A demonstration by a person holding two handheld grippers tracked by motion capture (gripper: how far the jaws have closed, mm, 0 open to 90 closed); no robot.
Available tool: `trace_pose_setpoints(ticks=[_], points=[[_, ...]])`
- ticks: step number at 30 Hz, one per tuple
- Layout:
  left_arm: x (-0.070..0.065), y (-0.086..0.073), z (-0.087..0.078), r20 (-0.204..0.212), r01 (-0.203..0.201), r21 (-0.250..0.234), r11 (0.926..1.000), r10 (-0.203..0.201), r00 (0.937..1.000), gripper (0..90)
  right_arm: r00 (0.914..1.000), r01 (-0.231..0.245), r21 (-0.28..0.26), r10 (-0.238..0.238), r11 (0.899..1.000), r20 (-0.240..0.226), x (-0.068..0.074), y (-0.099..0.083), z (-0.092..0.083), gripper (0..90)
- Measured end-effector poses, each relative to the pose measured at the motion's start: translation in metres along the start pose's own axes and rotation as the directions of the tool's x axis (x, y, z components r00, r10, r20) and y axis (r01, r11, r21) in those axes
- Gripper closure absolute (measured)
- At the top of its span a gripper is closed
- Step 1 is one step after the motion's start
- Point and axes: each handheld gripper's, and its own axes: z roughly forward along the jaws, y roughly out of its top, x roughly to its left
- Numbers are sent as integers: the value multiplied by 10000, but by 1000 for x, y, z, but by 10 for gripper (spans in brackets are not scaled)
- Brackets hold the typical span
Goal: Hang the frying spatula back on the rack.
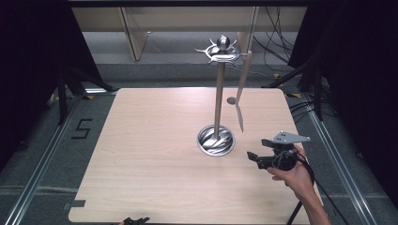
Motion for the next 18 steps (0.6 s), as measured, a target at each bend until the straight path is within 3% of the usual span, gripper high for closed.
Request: trace_pose_setpoints(ticks=[2,8,9,12,13,18], points=[[0,0,0,-25,-47,35,10000,47,10000,168,9996,-286,74,286,9996,11,3,-2,0,215],[-1,-1,-1,-3,-19,-16,10000,19,10000,168,9997,-261,130,261,9996,22,4,-5,-2,216],[0,-1,0,67,45,-77,10000,-44,10000,168,10000,-88,48,88,9999,-38,3,-6,-2,217],[0,-1,-1,-66,15,-59,10000,-15,10000,168,9999,-112,81,112,9999,66,5,-6,-3,217],[0,-1,-1,-23,19,-64,10000,-19,10000,168,9996,-285,127,286,9995,-49,7,-7,-4,217],[-1,-1,0,116,9,-64,10000,-9,9999,168,9997,-227,162,227,9996,-11,9,-8,-6,218]])
